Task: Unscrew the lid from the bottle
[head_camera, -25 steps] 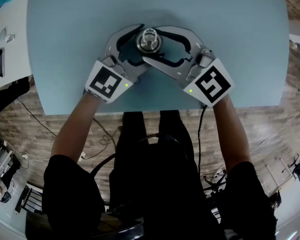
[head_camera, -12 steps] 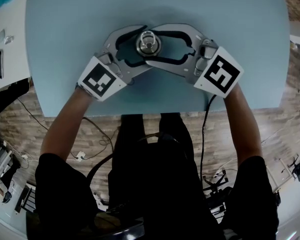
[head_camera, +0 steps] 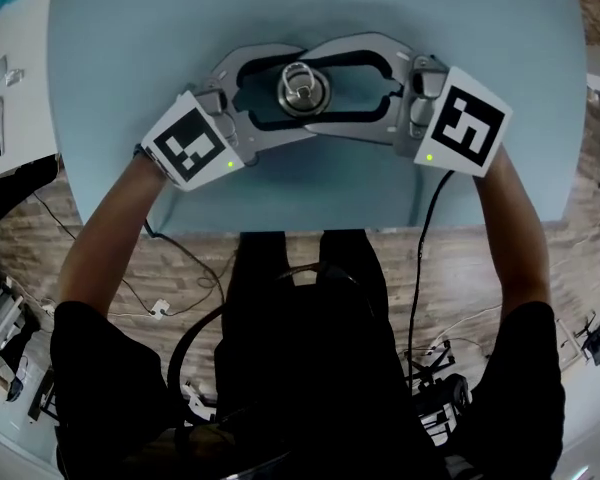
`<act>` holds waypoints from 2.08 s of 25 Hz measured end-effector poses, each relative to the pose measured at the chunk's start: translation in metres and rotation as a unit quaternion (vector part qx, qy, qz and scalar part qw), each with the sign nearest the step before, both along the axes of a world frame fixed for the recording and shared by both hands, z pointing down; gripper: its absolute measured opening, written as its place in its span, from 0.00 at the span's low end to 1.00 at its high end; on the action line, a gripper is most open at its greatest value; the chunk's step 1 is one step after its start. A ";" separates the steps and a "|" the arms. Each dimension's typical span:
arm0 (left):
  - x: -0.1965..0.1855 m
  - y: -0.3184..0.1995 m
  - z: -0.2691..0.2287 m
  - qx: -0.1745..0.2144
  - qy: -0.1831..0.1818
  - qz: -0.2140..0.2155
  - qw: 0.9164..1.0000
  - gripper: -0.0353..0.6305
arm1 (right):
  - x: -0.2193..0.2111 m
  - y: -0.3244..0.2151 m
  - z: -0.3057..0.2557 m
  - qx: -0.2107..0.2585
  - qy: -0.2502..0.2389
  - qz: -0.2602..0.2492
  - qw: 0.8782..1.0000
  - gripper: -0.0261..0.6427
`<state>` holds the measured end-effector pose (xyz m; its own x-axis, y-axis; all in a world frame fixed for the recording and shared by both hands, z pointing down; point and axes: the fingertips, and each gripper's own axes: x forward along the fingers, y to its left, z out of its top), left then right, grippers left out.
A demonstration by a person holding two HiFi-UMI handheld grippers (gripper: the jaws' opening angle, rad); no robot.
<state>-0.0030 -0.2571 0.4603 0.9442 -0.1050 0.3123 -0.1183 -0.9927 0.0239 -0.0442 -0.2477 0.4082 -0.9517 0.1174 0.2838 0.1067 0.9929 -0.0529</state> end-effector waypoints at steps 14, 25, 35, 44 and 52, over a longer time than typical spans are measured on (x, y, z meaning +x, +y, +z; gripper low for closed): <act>-0.002 0.003 0.003 -0.008 -0.013 0.004 1.000 0.61 | 0.002 0.005 0.006 0.006 0.026 -0.034 0.999 0.41; -0.020 -0.002 0.010 0.007 -0.010 -0.112 0.994 0.71 | 0.001 0.000 -0.007 0.006 -0.050 0.118 0.992 0.50; -0.020 -0.015 -0.001 0.022 0.054 -0.271 0.961 0.71 | 0.015 -0.007 -0.003 0.011 -0.070 0.331 0.941 0.49; -0.022 -0.013 0.005 0.005 0.075 -0.371 0.926 0.70 | 0.008 -0.004 -0.004 0.008 -0.070 0.428 0.901 0.48; -0.018 -0.019 0.005 0.002 0.085 -0.398 0.913 0.69 | -0.001 -0.013 0.003 0.022 -0.040 0.451 0.891 0.48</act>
